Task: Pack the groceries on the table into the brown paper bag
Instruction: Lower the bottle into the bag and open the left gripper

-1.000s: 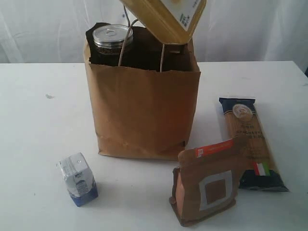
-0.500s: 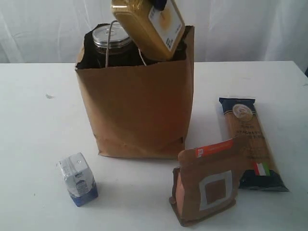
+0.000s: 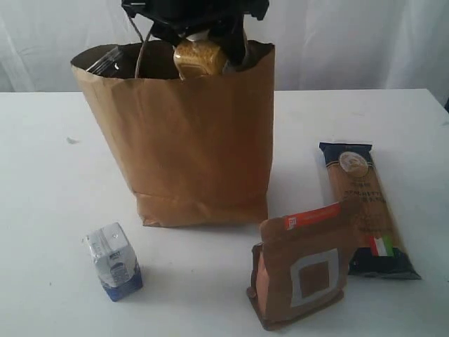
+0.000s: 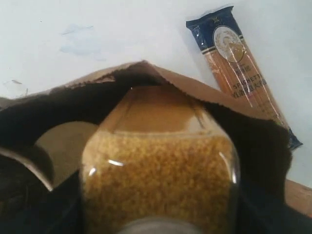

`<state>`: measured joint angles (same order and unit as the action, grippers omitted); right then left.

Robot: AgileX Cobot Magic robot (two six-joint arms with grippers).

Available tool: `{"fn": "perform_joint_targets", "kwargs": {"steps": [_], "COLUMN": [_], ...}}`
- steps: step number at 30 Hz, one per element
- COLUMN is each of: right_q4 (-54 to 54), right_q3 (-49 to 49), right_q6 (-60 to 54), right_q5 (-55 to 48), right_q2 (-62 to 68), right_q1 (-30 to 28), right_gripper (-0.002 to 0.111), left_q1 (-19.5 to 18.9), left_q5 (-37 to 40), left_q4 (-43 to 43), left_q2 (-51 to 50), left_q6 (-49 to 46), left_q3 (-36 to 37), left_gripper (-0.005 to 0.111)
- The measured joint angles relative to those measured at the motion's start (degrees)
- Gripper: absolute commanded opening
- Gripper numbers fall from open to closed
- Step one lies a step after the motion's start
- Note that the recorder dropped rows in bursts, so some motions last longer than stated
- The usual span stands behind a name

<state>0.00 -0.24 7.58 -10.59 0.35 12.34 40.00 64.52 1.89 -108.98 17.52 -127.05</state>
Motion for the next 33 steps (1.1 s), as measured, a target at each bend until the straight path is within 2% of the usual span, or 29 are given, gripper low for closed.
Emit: {"fn": "perform_joint_targets", "kwargs": {"steps": [11, 33], "right_q4": [0.0, 0.0], "right_q3": [0.0, 0.0], "right_q6": [0.0, 0.0], "right_q5": [0.0, 0.0], "right_q2": [0.0, 0.0], "right_q1": [0.0, 0.0], "right_gripper": [0.0, 0.0], "left_q1": [0.11, 4.3], "left_q5": [0.23, 0.26], "left_q4": [0.63, -0.84], "left_q2": [-1.65, -7.35], "left_q6": [0.0, -0.92], "left_q3": [0.0, 0.0], "left_gripper": [0.0, 0.0]}}
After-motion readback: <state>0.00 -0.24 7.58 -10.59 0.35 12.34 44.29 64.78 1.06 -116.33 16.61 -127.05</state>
